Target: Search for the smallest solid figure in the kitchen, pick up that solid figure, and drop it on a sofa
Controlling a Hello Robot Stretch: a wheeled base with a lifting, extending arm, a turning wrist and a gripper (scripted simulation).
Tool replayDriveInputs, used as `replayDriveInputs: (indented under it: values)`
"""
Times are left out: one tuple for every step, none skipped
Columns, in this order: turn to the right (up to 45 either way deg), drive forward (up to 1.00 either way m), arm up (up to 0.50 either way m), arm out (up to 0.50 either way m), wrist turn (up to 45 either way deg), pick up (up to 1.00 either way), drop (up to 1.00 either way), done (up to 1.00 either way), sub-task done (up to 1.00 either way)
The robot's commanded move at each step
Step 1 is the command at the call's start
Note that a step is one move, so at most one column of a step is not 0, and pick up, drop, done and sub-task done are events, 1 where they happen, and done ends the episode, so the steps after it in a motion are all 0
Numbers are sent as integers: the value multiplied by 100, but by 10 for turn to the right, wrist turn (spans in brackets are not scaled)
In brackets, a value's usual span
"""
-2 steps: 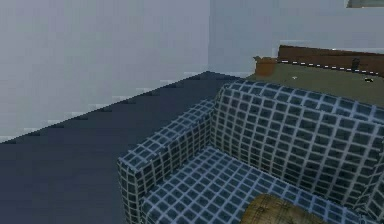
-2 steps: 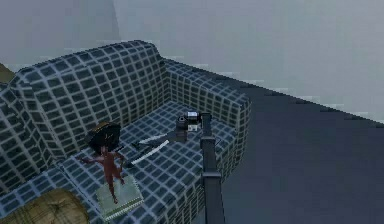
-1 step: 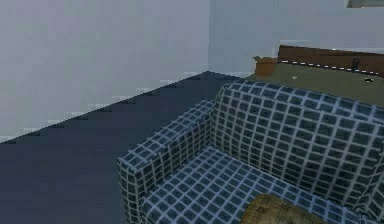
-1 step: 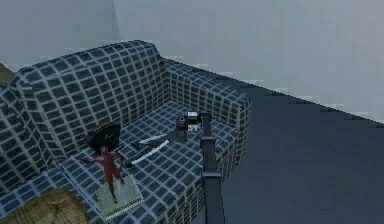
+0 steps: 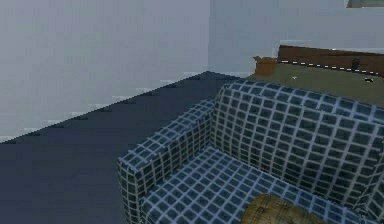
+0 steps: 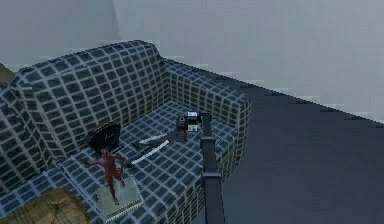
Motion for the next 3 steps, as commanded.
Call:
replayDriveInputs:
  values:
    - [0, 0, 10, 0, 0, 0, 0, 0, 0]
    - [0, 0, 0, -8, 0, 0, 0, 0, 0]
    - [0, 0, 0, 0, 0, 0, 0, 100, 0]
